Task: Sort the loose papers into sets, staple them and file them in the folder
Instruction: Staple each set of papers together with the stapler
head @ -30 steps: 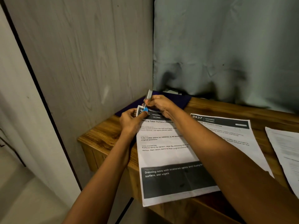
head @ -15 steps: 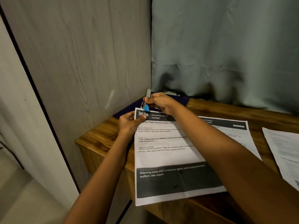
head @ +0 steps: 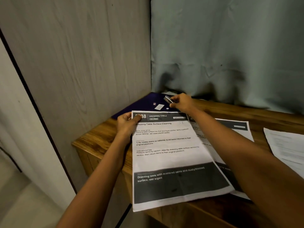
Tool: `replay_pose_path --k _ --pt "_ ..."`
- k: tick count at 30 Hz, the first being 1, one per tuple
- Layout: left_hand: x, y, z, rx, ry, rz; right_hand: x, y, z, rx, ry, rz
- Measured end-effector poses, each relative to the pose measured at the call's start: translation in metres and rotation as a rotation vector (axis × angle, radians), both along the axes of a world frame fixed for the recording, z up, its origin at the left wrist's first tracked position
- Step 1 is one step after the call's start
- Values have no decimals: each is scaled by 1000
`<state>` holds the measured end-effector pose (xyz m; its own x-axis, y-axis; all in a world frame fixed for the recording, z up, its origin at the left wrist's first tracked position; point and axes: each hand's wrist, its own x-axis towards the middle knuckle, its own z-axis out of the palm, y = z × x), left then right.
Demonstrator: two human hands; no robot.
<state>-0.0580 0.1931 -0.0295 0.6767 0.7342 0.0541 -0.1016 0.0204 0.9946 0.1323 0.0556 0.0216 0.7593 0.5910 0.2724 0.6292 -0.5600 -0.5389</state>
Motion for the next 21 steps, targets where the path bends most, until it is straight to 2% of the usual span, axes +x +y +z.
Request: replay_pose_path --k 6,10,13,15,19,21 --pt "1 6 4 -4 24 -3 7 -2 -18 -79 1 -61" --pt "0 19 9 91 142 -58 11 -2 -24 -62 43 -68" --pt "-1 28 16 93 193 -114 11 -5 -23 -73 48 -50" --pt "0 33 21 93 210 -122 6 -10 -20 -30 45 -41" --pt "9 46 30 134 206 -102 -12 -24 -7 194 19 -57" --pt "12 53 37 151 205 -94 -22 -30 2 261 104 -38"
